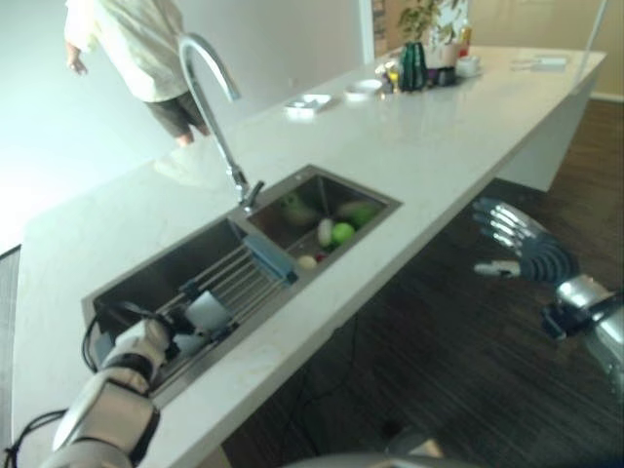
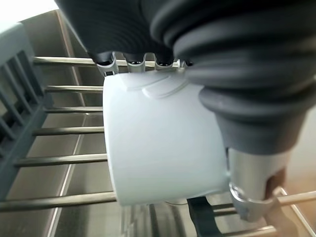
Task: Place the dishes in the dishwasher.
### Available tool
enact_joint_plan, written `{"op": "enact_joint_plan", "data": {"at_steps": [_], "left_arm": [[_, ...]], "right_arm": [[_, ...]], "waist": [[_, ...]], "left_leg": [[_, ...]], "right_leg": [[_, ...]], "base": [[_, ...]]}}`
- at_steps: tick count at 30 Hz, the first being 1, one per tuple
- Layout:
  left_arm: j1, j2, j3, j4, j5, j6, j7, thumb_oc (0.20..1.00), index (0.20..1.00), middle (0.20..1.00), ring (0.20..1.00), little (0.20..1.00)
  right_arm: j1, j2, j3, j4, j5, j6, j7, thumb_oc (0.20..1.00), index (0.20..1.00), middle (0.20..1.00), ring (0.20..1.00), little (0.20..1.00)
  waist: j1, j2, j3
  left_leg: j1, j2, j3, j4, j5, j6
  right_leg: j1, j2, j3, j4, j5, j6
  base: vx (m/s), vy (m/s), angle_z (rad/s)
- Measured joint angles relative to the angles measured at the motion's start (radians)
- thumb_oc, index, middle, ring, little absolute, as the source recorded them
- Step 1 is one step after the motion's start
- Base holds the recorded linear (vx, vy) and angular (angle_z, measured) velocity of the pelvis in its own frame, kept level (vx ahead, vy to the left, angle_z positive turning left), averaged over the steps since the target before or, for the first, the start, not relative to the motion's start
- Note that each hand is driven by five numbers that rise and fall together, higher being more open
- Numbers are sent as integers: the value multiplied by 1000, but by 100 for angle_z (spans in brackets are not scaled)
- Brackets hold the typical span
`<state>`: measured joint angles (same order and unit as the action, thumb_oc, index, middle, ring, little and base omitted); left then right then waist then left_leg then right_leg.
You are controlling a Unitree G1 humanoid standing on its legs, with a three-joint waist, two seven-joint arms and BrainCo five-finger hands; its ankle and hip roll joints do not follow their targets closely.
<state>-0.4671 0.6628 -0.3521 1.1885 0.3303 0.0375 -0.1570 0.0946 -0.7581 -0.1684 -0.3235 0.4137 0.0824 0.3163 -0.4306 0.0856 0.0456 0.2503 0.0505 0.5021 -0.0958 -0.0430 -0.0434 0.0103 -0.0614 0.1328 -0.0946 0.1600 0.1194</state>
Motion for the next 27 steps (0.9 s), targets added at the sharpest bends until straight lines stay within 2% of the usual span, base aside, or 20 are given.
{"op": "enact_joint_plan", "data": {"at_steps": [17, 18, 19, 20, 27], "left_arm": [[7, 0, 0, 12, 0, 0, 2, 1000, 1000, 1000, 1000, 1000], [12, 0, 0, 11, 0, 1, 2, 586, 586, 586, 586, 586], [18, 0, 1, 10, 2, 3, 1, 451, 451, 451, 451, 451], [19, 0, 1, 9, 2, 4, 2, 200, 200, 200, 200, 200], [40, -25, 6, 22, 32, 24, 34, 200, 200, 200, 200, 200]], "right_arm": [[0, 0, 0, 0, 0, 2, 1, 1000, 1000, 1000, 1000, 1000], [0, 0, 0, 0, 0, 2, 1, 1000, 1000, 1000, 1000, 1000], [0, 0, 0, 0, 0, 2, 1, 1000, 1000, 1000, 1000, 1000], [0, 0, 0, 0, 0, 2, 1, 1000, 1000, 1000, 1000, 1000], [0, 0, -1, 0, 0, 3, 1, 1000, 1000, 1000, 1000, 1000]], "waist": [[0, 2, 2], [0, 0, 3], [0, -1, 4], [0, 0, 4], [1, 23, 1]], "left_leg": [[7, 0, 0, 0, -3, -3], [8, 1, 1, 0, -4, -4], [8, 1, 1, 0, -6, -5], [8, 1, 1, 0, -6, -5], [11, 0, 3, 0, -9, -4]], "right_leg": [[1, 0, 0, 0, 0, 0], [1, 0, 0, 0, 0, 0], [1, -1, 0, 0, 0, 0], [2, -1, 0, 0, 0, 0], [4, -2, 2, 0, 0, 0]], "base": [[0, 0, 0], [0, 0, 0], [0, 0, 0], [0, 0, 0], [0, 0, 0]]}}
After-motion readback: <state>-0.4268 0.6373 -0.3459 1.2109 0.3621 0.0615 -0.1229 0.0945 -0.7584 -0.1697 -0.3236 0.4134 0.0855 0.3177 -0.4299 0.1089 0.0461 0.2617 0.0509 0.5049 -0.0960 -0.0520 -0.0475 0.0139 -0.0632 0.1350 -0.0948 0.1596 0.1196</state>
